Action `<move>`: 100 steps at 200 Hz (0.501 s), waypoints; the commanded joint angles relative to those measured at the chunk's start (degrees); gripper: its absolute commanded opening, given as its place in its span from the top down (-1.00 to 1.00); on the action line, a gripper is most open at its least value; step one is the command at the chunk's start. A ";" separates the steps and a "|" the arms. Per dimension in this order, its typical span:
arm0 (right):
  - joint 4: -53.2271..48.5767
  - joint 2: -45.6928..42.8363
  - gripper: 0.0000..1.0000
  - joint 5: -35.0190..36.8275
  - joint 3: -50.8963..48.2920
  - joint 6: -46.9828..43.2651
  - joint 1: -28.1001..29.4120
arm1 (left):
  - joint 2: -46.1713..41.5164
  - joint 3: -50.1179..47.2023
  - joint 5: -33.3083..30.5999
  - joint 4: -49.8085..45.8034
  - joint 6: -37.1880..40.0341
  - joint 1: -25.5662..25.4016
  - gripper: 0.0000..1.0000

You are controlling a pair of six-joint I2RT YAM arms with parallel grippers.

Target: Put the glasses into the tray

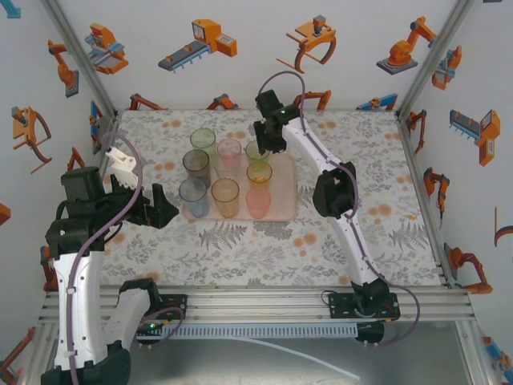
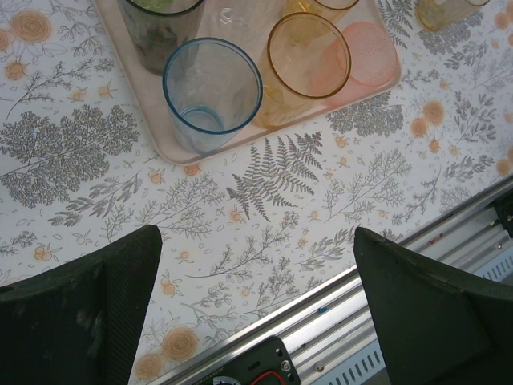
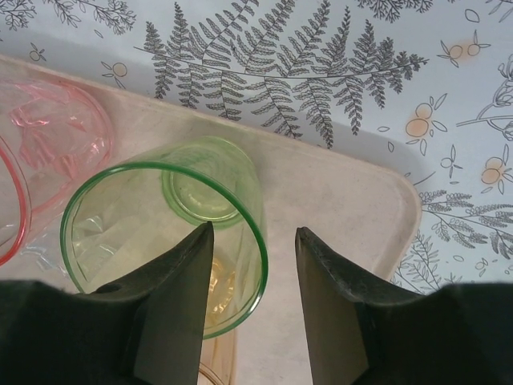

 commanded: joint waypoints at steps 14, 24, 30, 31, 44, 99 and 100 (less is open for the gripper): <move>-1.09 -4.80 0.09 0.75 1.44 -0.82 0.18 | -0.56 0.78 1.41 0.53 -0.88 0.60 -0.94; -1.12 -5.28 0.09 0.68 1.45 -0.83 0.19 | -0.69 0.77 1.42 0.53 -0.87 0.57 -0.94; -1.14 -5.51 0.09 0.61 1.44 -0.96 0.15 | -0.70 0.78 1.42 0.54 -0.90 0.58 -0.94; -1.12 -5.54 0.09 0.60 1.49 -0.93 0.15 | -0.67 0.75 1.42 0.54 -0.92 0.57 -0.94; -1.19 -5.98 0.09 0.46 1.44 -0.95 0.15 | -0.67 0.77 1.42 0.54 -0.95 0.60 -0.94; -2.29 -7.82 0.09 -0.37 0.99 -1.17 0.15 | -1.12 0.65 1.07 0.46 -0.86 0.74 -0.94; -2.26 -7.88 0.09 -0.37 1.00 -1.17 0.15 | -1.15 0.64 1.02 0.45 -0.81 0.78 -0.94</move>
